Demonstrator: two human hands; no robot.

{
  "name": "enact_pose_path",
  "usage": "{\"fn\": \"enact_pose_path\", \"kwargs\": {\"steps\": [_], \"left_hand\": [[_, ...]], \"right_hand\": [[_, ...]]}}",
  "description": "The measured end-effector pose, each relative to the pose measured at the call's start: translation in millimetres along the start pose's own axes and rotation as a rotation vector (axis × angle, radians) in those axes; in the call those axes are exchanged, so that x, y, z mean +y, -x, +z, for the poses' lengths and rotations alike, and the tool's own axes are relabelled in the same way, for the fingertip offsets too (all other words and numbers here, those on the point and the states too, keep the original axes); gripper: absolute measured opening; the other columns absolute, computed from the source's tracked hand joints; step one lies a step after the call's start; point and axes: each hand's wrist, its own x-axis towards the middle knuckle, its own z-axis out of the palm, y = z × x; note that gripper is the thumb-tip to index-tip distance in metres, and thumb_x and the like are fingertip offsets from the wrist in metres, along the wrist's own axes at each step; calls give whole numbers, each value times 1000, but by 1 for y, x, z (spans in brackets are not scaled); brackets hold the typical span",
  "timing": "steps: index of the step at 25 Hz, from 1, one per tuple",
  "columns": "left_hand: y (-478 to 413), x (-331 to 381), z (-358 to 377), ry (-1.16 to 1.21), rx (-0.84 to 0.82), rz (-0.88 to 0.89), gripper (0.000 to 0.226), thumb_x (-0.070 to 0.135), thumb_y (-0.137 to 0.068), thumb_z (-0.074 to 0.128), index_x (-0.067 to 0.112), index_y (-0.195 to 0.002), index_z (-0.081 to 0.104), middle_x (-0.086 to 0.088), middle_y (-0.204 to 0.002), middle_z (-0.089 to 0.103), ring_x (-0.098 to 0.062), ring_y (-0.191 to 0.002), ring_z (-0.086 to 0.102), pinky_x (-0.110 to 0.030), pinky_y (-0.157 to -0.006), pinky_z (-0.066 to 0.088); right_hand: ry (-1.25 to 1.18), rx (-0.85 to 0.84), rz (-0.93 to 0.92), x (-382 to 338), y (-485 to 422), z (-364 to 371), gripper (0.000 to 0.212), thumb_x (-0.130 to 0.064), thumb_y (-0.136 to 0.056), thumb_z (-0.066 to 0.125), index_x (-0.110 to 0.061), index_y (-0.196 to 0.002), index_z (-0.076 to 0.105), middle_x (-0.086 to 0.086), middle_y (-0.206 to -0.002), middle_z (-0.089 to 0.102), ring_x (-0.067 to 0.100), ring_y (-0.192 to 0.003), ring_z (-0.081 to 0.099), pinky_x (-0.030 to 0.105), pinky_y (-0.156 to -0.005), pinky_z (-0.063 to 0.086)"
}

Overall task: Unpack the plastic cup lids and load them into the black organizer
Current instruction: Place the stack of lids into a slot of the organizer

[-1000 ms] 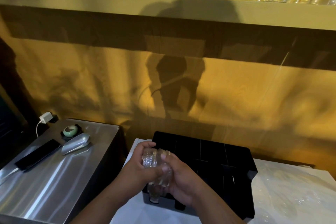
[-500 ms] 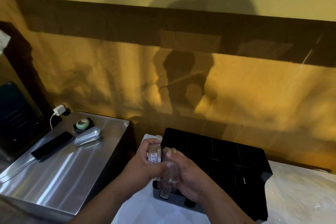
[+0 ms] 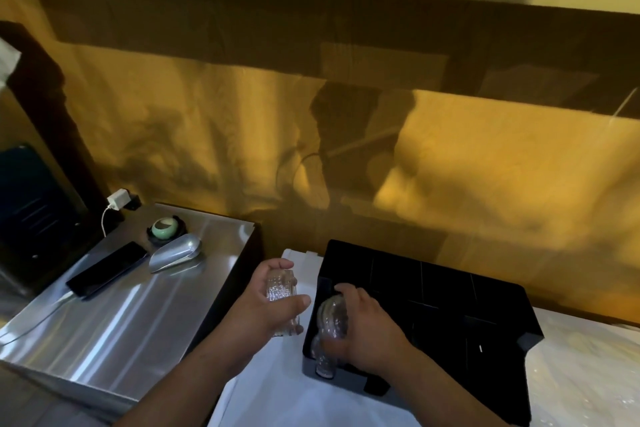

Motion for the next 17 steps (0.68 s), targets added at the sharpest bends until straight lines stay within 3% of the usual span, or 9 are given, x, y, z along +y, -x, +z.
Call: {"fn": "enact_pose_path", "kwargs": {"steps": [4,7,12,17], "left_hand": [[-4,0,-7,47,-32,-35,74,30,-58,99,42,-123,65,-9,-122,62,-35,-105,68,-55,-76,66],[-5,-1,-9,29,-37,-44,75,32,-57,98,45,-122,64,-6,-122,63,-34,-108,67,-55,-78,66],[1,-1,-10,47,-62,-62,71,30,-57,96,44,-120,66,-8,-123,61,-36,-110,66,-57,-82,66],[8,2,-12,65,-52,-71,67,30,-53,95,42,-113,68,-12,-123,60,-35,-107,65,-59,-83,65]], "right_hand": [[342,-51,-47,7,-19,32,120,-66,-61,73,-29,-156,10,3,-146,43,30,-129,48,41,-106,46],[515,-78,-53,10,-30,45,120,-65,-63,77,-27,-155,8,9,-146,45,35,-128,48,45,-107,43],[534,-88,-56,18,-36,64,120,-62,-67,79,-29,-155,5,11,-146,42,35,-125,48,46,-105,45],[589,-85,-89,28,-40,75,121,-69,-71,68,-24,-159,-2,14,-146,40,37,-125,46,47,-108,41]]}}
